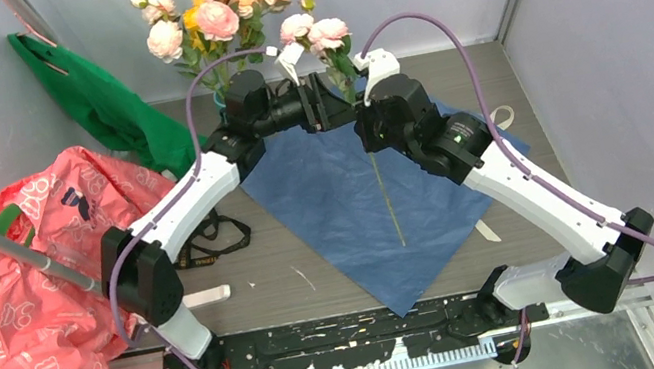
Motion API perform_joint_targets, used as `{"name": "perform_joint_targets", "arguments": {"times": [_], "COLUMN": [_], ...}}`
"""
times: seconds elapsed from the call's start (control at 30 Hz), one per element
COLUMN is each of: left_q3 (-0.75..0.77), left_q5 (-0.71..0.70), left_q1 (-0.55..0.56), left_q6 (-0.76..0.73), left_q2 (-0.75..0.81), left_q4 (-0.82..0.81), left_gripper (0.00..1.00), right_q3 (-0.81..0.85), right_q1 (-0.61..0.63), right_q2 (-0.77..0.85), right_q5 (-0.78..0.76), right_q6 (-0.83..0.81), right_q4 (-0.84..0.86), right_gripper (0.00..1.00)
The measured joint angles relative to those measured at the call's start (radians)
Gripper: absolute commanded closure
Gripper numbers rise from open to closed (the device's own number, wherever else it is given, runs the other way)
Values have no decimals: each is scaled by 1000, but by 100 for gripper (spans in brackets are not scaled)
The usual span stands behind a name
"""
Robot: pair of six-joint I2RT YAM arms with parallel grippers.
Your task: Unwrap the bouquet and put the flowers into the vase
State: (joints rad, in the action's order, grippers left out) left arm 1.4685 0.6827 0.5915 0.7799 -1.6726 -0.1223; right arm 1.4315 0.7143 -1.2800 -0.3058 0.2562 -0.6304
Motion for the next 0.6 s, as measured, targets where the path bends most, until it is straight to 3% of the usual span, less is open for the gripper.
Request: {"name": "perform_joint_targets", "arguments": {"times": [0.1,0.23,0.4,0.43,0.5,0.6], "left_q3": [1,16,40,40,40,51], "left_q5": [-1,16,37,40,41,19], "left_q1": [9,19,35,35,35,35], "left_q6": [-3,2,7,8,6,-36], "left_q2": [-13,-16,-16,-16,-16,-16], "left_q4": [6,-4,-22,-24,-25,7], "left_gripper": [56,98,100,100,100,100], "right_q3": [-3,-13,-18,-18,-19,-24], "right_q1": [2,3,2,2,2,2], "right_q2": [18,53,72,74,75,76], "right_q5": [4,17,12,11,10,-1], "right_q6": [0,0,0,0,0,6], "right_q4": [0,-5,-5,-5,-5,1], "right_gripper": [99,99,99,94,69,46]}}
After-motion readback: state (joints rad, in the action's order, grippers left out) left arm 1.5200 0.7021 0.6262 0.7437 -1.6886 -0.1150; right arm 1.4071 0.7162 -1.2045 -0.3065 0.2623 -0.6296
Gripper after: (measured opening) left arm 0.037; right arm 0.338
